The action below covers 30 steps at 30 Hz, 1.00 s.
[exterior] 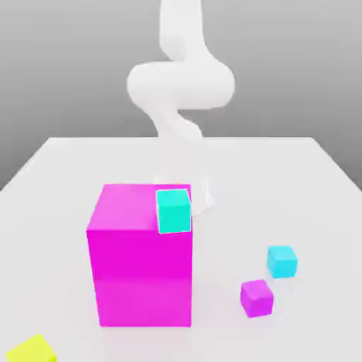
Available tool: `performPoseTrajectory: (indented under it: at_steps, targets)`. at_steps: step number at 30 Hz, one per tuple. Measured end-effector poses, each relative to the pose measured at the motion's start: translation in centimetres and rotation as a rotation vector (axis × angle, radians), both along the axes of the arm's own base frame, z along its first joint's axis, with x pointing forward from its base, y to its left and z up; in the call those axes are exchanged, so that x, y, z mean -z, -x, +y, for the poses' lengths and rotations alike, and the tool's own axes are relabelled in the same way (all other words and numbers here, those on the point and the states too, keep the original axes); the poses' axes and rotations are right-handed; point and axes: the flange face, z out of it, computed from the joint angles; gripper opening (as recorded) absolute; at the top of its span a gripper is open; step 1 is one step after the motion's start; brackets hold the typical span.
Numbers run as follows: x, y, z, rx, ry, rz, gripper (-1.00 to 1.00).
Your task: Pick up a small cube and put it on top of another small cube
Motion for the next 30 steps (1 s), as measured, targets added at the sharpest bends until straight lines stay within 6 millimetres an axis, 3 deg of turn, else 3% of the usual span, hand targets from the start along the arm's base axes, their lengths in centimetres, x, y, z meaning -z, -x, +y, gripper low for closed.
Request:
performPoseTrajectory:
  at_steps: [4, 9, 14, 18, 20, 26, 27, 30]
  targets:
    - [9.9, -3.3, 5.4, -0.034, -0.026, 0.147, 0.00]
    - [22.4, -3.3, 11.6, -0.065, -0.031, 0.328, 0.00]
    - [35.1, 1.3, 16.6, -0.087, -0.002, 0.520, 0.00]
    - [44.7, 8.5, 19.0, -0.102, 0.054, 0.680, 0.00]
    - [47.2, 9.8, 19.0, -0.096, 0.065, 0.710, 0.00]
    - [52.6, 10.4, 19.1, -0.097, 0.065, 0.722, 0.00]
    - [53.2, 10.4, 19.0, -0.097, 0.066, 0.722, -1.00]
    - [53.2, 10.4, 19.0, -0.097, 0.066, 0.721, -1.00]
